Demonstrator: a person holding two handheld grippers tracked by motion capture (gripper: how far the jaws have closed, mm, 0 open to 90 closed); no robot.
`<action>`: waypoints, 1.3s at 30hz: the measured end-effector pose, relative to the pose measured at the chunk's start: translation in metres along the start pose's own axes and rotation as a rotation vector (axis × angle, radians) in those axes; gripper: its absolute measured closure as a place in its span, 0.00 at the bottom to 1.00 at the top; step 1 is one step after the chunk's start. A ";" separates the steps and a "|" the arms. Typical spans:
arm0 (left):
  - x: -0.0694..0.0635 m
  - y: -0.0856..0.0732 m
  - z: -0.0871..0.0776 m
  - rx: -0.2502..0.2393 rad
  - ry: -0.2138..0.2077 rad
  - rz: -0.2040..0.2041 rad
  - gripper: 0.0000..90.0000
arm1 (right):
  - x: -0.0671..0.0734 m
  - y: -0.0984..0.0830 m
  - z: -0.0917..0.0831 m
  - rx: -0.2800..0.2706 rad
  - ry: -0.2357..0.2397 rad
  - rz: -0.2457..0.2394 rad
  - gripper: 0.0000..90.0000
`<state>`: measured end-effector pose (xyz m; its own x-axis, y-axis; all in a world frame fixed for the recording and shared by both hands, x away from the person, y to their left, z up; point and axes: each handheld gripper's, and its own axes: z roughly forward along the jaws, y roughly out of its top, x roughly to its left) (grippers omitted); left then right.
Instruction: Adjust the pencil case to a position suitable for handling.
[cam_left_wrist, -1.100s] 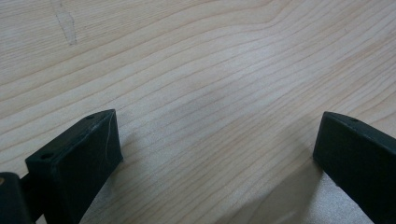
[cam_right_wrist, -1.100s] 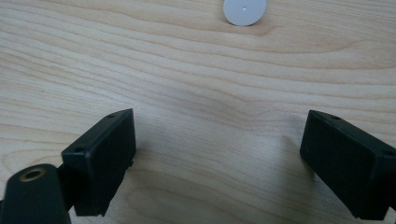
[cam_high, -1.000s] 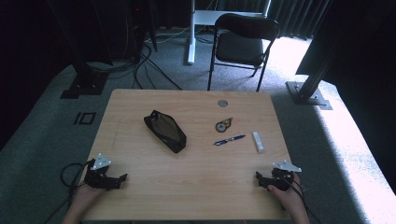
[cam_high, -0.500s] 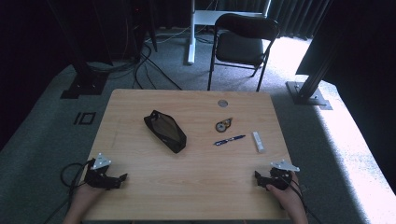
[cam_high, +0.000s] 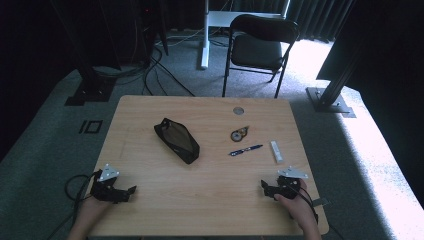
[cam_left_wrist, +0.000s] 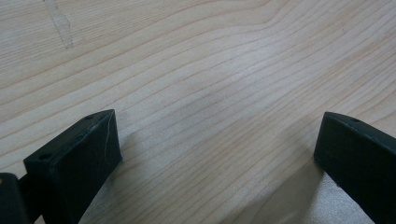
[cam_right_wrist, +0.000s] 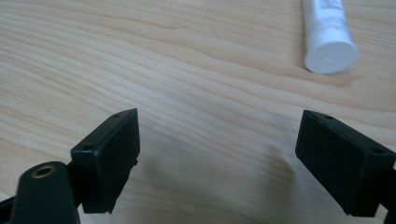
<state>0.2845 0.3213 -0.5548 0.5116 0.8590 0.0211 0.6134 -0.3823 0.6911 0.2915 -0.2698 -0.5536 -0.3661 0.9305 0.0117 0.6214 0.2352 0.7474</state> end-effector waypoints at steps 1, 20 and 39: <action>0.000 0.000 0.000 0.000 0.000 -0.001 0.01 | 0.001 0.001 0.001 0.000 0.002 -0.001 0.15; 0.000 0.000 0.000 0.000 0.000 0.000 0.01 | 0.046 0.035 0.019 -0.058 0.107 -0.052 0.15; 0.000 0.000 0.000 0.000 0.000 0.000 0.01 | 0.104 0.068 0.042 -0.086 0.217 -0.151 0.16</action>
<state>0.2844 0.3213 -0.5549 0.5112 0.8592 0.0208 0.6135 -0.3818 0.6912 0.3247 -0.1454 -0.5292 -0.5958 0.8026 0.0304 0.4904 0.3335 0.8052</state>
